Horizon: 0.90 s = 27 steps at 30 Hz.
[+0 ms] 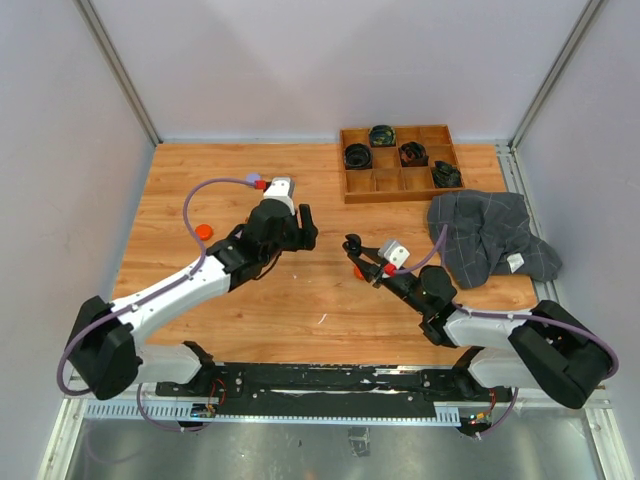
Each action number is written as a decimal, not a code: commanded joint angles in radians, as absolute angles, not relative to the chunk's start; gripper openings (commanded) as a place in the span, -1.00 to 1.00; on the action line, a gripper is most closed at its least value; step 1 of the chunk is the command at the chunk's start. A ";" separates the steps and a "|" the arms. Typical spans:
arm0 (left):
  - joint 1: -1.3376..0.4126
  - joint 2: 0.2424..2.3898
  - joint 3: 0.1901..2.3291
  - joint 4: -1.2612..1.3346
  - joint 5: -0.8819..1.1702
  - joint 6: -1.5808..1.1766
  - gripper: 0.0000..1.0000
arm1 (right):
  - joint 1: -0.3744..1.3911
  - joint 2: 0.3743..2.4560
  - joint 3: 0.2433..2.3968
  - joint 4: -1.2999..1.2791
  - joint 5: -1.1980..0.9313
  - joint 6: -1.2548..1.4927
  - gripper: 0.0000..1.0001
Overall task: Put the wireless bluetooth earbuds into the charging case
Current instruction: Pick up the earbud from the center of the board.
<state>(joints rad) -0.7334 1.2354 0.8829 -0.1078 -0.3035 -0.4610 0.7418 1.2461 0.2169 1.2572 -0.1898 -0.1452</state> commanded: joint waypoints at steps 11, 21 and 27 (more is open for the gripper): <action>-0.551 1.545 1.046 -0.199 -0.240 -0.415 0.41 | 0.755 1.327 0.147 1.467 -0.124 -0.194 -0.99; -0.505 1.787 1.158 -0.203 -0.180 -0.392 0.40 | 0.755 1.322 0.147 1.442 -0.108 -0.210 -0.99; -0.504 1.864 1.182 -0.227 -0.148 -0.393 0.39 | 0.756 1.322 0.150 1.431 -0.110 -0.214 -0.99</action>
<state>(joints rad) -0.5053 1.8385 1.1526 -0.2035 -0.1783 -0.4046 0.7414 1.3254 0.1555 1.3880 -0.1265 -0.1886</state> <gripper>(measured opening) 0.699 0.268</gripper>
